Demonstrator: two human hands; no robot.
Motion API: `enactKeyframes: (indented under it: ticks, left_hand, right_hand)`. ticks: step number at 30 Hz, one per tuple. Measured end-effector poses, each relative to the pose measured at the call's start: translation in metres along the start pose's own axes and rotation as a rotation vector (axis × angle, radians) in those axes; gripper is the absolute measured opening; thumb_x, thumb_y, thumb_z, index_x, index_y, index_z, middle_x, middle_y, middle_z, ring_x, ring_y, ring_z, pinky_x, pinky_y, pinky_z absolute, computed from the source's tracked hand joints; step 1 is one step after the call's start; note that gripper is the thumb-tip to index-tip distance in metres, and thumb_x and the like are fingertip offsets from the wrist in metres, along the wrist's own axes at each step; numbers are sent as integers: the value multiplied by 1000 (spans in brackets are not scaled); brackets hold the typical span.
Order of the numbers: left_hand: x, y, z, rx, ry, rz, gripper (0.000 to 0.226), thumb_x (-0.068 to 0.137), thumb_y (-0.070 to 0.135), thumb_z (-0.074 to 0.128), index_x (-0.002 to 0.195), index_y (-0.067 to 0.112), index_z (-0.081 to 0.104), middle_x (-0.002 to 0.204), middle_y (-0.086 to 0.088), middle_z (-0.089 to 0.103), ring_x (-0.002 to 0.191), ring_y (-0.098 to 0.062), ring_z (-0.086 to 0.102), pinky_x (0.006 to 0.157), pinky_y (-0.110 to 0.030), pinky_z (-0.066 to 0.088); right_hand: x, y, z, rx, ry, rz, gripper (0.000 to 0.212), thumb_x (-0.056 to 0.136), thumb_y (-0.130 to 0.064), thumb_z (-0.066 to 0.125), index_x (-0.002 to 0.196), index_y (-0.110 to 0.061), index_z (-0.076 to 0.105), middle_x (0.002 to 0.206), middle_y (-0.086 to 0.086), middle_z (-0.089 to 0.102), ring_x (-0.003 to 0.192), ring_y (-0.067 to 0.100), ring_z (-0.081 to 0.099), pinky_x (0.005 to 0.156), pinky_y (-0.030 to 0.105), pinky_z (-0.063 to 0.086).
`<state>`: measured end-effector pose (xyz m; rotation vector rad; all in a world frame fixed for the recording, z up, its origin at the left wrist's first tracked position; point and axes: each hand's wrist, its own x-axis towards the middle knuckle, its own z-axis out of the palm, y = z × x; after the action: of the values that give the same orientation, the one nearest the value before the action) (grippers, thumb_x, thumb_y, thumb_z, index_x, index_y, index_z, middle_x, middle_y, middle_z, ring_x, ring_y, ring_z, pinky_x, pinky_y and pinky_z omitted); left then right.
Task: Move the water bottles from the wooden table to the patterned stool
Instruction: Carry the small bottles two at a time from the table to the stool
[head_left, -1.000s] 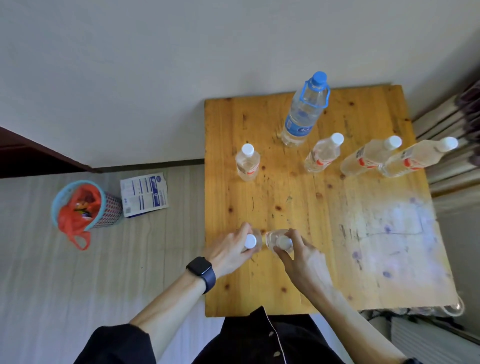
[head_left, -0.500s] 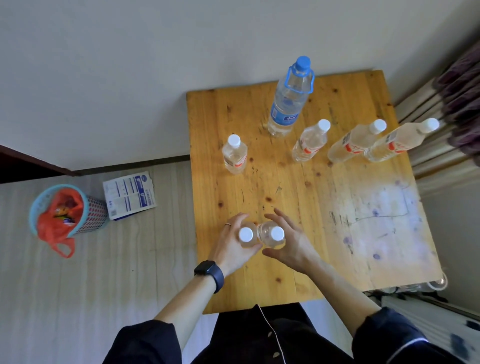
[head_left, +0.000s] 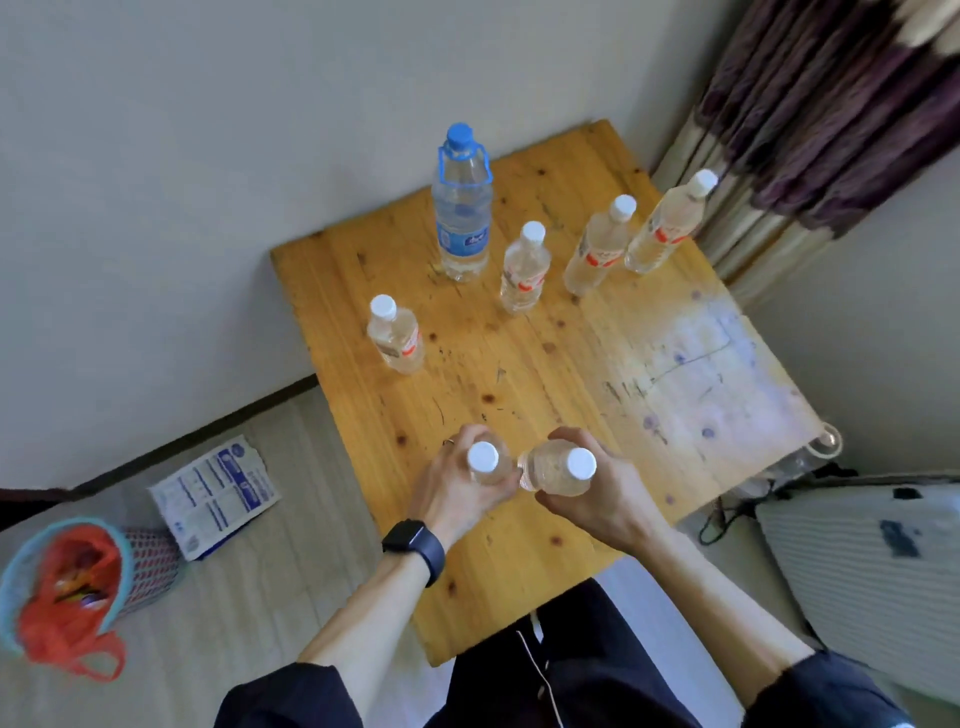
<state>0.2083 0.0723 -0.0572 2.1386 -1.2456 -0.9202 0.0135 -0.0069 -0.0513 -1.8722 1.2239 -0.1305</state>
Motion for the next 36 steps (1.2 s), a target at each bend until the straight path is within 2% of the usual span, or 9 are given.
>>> enactKeyframes:
  ticks: [4,7,13,17,21,25,30,32,36]
  left_hand:
    - [-2,62,6,95,-66,251,56,72,58,75,118,33,54,104,10,68,89,-20,63,68,-28,49]
    - [-8,113,28,125,-152,484,57,69,65,70,116,38,52,100,9,69,86,-20,64,64,-30,50]
    - [-62,232,118,224,-370,903,53,68,65,69,110,36,54,89,5,69,81,-21,65,62,-32,51]
    - [-150,300,197,222,-532,1089,49,69,58,74,107,34,55,88,8,69,81,-17,64,68,-31,51]
    - [-260,346,272,214,-722,1214,52,65,65,67,106,38,50,88,8,70,84,-18,65,76,-34,54]
    - [-372,382,332,185,-866,1335,51,65,66,66,104,38,49,87,10,69,81,-19,65,75,-34,55]
    - [-497,421,398,203,-1035,1549,46,68,64,65,100,34,51,79,11,67,73,-14,63,71,-33,55]
    - [-545,433,425,222,-1097,1633,45,69,65,65,95,32,53,75,10,66,69,-12,61,70,-33,54]
    - [-642,452,479,246,-1246,1802,49,67,70,63,94,31,53,78,11,69,74,-11,66,71,-31,55]
  right_hand:
    - [-63,6,-44,119,248,78,62,68,-43,83,117,-47,46,106,-19,64,84,5,66,68,30,57]
    - [-120,21,-75,180,470,146,61,66,-48,81,117,-46,49,107,-20,65,91,5,64,74,33,55]
    - [-270,64,-121,257,927,317,53,67,-30,87,108,-41,57,100,-23,67,90,2,64,72,19,52]
    - [-392,102,-123,228,1164,462,55,65,-33,90,110,-36,58,100,-20,67,90,5,66,74,20,52]
    - [-518,133,-107,164,1327,644,59,60,-36,90,108,-37,56,96,-23,65,85,4,63,73,17,49]
    - [-636,155,-80,172,1474,855,60,54,-39,90,104,-40,55,89,-25,65,80,3,62,72,23,51]
    - [-760,168,-54,192,1611,1094,58,52,-54,79,102,-45,52,88,-23,66,81,8,64,71,26,52]
    - [-803,171,-45,187,1673,1206,58,53,-60,79,103,-41,55,88,-21,66,81,9,63,70,24,50]
    - [-880,184,-24,261,1848,1316,60,54,-66,77,98,-28,63,87,-18,70,80,-2,66,70,19,51]
